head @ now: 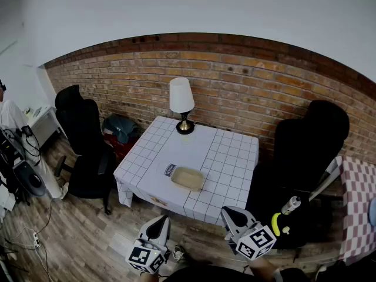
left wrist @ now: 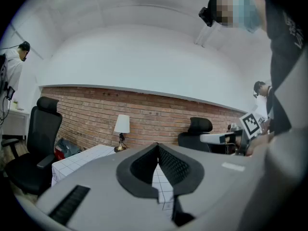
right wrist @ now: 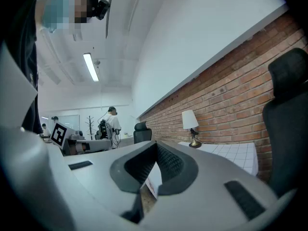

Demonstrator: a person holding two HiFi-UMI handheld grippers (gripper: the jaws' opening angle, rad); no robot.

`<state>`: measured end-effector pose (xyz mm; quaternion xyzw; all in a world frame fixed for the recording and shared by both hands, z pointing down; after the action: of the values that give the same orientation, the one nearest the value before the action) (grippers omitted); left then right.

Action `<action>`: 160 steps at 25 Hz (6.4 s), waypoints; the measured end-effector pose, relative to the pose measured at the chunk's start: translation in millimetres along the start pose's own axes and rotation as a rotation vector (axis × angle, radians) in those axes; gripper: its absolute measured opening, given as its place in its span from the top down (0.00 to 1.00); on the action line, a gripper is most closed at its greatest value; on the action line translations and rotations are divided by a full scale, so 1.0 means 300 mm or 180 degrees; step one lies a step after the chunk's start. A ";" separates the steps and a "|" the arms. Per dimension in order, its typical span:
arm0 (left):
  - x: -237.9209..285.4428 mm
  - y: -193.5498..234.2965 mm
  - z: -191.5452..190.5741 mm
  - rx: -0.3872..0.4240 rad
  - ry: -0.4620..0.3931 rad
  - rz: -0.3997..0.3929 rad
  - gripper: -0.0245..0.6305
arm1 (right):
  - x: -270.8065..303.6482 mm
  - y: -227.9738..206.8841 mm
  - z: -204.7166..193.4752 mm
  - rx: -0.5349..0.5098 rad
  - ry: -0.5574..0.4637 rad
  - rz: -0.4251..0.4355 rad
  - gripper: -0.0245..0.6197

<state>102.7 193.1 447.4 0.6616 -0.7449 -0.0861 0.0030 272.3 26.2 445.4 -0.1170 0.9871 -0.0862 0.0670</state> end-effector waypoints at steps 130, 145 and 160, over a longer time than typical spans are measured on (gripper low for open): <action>0.936 0.858 -0.402 -0.0363 0.1246 -0.2004 0.95 | 0.763 -0.334 -0.411 0.0644 0.0059 -0.2430 0.95; 0.926 0.827 -0.553 -0.0672 0.1779 -0.2043 0.94 | 0.728 -0.359 -0.562 0.0874 0.0388 -0.2497 0.95; 0.888 0.781 -0.680 -0.0943 0.2326 -0.1928 0.62 | 0.706 -0.393 -0.682 0.1186 0.0675 -0.2475 0.72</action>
<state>-137.1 -69.2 650.4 0.8277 -0.4492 0.0495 0.3328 62.7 -106.6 643.3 -0.4560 0.8388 -0.2929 -0.0520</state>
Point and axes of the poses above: the fingertips, and each gripper's own axes: x forward along the fingers, y to its left, z out of its top, the point moved 5 cm from there along -x, backward along the fingers, and after that the axes turned 8 degrees about -y, right-handed, at the moved point
